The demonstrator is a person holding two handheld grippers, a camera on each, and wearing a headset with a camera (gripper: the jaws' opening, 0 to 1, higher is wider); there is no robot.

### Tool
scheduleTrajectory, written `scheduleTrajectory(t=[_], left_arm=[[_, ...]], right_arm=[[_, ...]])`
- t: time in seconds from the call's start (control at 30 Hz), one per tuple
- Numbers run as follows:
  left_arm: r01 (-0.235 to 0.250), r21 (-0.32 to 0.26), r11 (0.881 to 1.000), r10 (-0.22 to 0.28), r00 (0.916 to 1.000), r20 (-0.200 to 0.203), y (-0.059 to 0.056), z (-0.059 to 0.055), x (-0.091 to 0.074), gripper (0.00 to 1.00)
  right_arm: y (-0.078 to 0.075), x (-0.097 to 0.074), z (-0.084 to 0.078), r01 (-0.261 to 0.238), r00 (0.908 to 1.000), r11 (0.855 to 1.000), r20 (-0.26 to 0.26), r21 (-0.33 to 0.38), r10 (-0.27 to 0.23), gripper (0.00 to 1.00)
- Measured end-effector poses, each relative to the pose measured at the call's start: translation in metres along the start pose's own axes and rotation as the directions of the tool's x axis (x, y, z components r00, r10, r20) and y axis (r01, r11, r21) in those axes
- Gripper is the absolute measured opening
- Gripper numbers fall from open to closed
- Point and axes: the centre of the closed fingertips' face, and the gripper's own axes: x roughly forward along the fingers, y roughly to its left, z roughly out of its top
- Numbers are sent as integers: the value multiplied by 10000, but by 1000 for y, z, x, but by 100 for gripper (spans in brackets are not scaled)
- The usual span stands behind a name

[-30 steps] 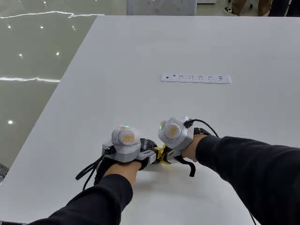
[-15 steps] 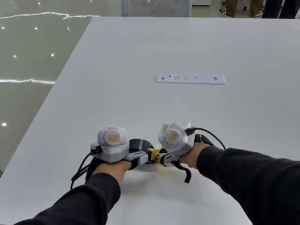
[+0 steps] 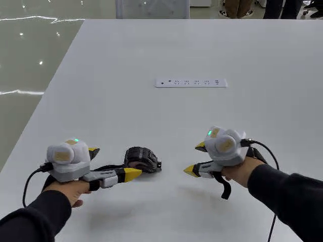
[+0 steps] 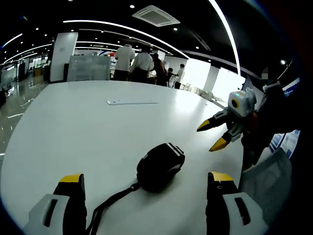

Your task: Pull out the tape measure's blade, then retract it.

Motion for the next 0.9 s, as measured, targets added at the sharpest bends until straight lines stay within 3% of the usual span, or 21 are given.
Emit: scheduleTrajectory(t=[0.07,0.13,0.17,0.27,0.47,0.53,0.67,0.77,0.9], left_arm=[[-125,140,9998,123,9998,186,6,1,-11,100],[-280,221,9994,257,9951,952,13,9,-23,100],[-350,198,9992,327,9937,1070,16,8,-30,100],[-532,-26,9986,531,9922,1130,24,4,-45,100],[-646,560,9963,590,9935,977,31,-5,-71,100],[-780,677,9946,716,9931,924,35,-6,-79,100],[-901,535,9945,831,9892,1207,39,-5,-95,100],[-1032,393,9939,987,9897,1041,44,-14,-102,100],[-1112,480,9926,1075,9914,742,46,-25,-110,100]], right_arm=[[-4,-16,-5,297,9993,9992,237,284,-303,48],[-6,-35,-17,523,9980,9976,333,456,-538,50],[-8,-46,-24,693,9970,9965,321,458,-708,51],[-10,-69,-39,1106,9920,9930,569,412,-1128,56],[-8,-109,-72,1587,9861,9836,367,852,-1623,64],[-10,-125,-83,1910,9803,9761,316,1037,-1952,67],[-14,-152,-106,2450,9672,9546,255,1693,-2527,73],[-15,-166,-121,2690,9604,9418,178,2017,-2781,82],[-9,-178,-135,2754,9584,9386,166,2080,-2849,85]])
